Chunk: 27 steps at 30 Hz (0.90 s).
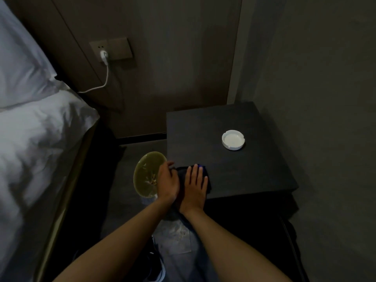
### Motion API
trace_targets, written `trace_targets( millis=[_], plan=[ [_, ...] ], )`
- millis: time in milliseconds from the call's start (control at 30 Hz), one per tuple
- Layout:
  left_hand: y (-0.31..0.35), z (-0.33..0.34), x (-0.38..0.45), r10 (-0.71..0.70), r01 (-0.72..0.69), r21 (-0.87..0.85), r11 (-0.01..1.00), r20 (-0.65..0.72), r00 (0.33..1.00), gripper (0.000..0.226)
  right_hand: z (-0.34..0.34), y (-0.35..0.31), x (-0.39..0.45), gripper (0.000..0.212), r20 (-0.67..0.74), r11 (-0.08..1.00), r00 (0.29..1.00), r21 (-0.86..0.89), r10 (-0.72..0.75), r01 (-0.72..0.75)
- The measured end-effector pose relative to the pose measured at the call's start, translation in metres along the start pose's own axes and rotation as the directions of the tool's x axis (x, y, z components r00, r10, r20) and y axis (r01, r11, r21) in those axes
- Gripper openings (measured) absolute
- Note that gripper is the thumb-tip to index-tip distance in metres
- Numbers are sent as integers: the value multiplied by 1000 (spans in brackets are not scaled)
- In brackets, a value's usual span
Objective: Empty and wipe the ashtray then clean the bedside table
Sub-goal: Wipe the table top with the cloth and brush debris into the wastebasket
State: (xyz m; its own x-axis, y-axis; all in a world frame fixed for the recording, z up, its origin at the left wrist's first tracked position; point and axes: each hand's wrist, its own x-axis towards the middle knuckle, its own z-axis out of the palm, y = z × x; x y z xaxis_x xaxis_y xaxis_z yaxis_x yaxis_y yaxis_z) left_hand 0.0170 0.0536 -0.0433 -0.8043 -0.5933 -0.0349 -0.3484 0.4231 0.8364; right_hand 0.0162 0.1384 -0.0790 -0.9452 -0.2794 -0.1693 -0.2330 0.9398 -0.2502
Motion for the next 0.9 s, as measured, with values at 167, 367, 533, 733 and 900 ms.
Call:
trace_targets(
  millis=[167, 367, 533, 733, 900],
  plan=[
    [-7, -18, 2, 9, -10, -11, 1000, -4, 1000, 30, 15, -38, -5, 81, -21, 999, 1000, 49, -18, 20],
    [-10, -41, 9, -24, 19, -59, 998, -99, 995, 28, 27, -60, 1, 75, -30, 994, 993, -17, -110, 109],
    [-19, -65, 17, -57, 44, -81, 996, -169, 984, 27, 37, -79, 4, 75, -57, 993, 992, -59, -108, 105],
    [-38, -88, 27, -99, 76, -114, 991, -213, 972, 20, 41, -116, 21, 65, 160, 967, 966, 185, -204, 174],
    [-54, -109, 24, -156, 122, -151, 981, -242, 958, 18, 74, -141, 38, 75, 414, 550, 910, 767, -31, -330]
  ],
)
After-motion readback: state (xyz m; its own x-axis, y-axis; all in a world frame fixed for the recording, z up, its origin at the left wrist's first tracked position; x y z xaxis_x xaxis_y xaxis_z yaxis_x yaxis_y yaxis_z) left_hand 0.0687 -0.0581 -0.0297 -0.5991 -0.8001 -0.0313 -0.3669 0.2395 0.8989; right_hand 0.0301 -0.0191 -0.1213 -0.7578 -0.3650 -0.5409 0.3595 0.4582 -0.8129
